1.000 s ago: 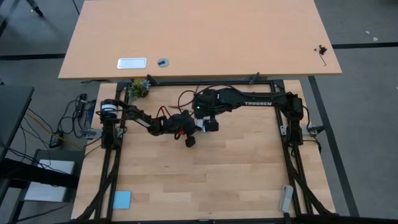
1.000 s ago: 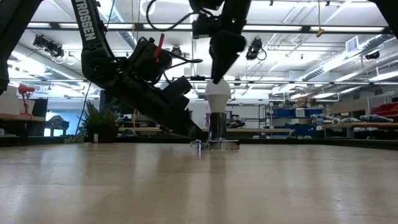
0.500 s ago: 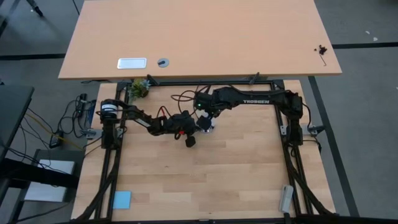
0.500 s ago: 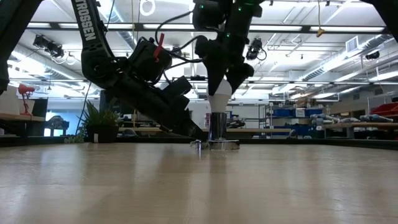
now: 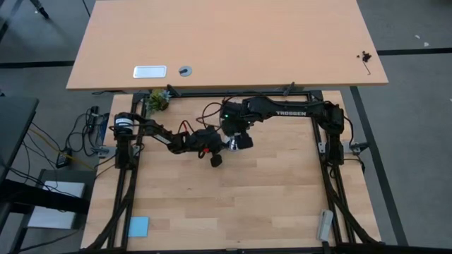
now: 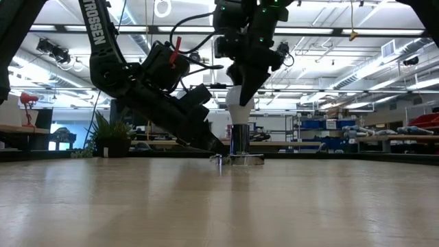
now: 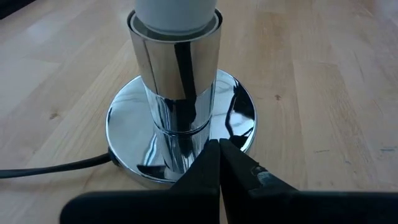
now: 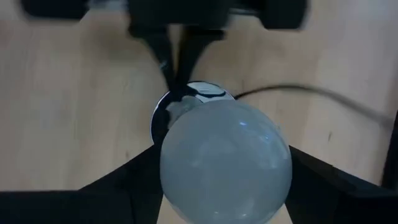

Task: Screw lightbulb
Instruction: Remove the white lightbulb from the silver lamp

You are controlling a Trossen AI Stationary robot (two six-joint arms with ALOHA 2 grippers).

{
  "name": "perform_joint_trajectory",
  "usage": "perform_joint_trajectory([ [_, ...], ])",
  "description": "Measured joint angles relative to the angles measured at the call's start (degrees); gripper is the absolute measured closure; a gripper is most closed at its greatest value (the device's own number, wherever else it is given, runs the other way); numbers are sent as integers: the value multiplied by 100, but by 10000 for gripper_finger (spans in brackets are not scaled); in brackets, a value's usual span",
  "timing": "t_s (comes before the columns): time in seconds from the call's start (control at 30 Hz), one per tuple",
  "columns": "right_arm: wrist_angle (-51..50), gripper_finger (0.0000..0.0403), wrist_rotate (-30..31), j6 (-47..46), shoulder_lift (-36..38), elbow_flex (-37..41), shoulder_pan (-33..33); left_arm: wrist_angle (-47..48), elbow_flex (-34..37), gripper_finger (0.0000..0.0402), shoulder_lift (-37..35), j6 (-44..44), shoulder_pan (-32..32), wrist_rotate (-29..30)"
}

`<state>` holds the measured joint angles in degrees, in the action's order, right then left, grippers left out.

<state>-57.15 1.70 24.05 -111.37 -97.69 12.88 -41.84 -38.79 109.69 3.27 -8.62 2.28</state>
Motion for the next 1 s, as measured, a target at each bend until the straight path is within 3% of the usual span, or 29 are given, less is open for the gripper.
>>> perform_joint_trajectory([
  [0.13, -6, 124, -47, 784, 2, 0, -18, 2, 2, 399, 0, -2, -2, -32],
  [0.37, -158, 126, -1, 574, -2, -144, -71, -3, 0, 399, 0, -11, -7, -44],
  [0.77, -183, 34, 244, -2219, 0, -131, -169, 2, 0, 399, 0, -7, -4, -84],
  [1.0, -182, 15, 207, -3567, 0, -179, -263, 2, 0, 399, 0, -4, -2, -84],
])
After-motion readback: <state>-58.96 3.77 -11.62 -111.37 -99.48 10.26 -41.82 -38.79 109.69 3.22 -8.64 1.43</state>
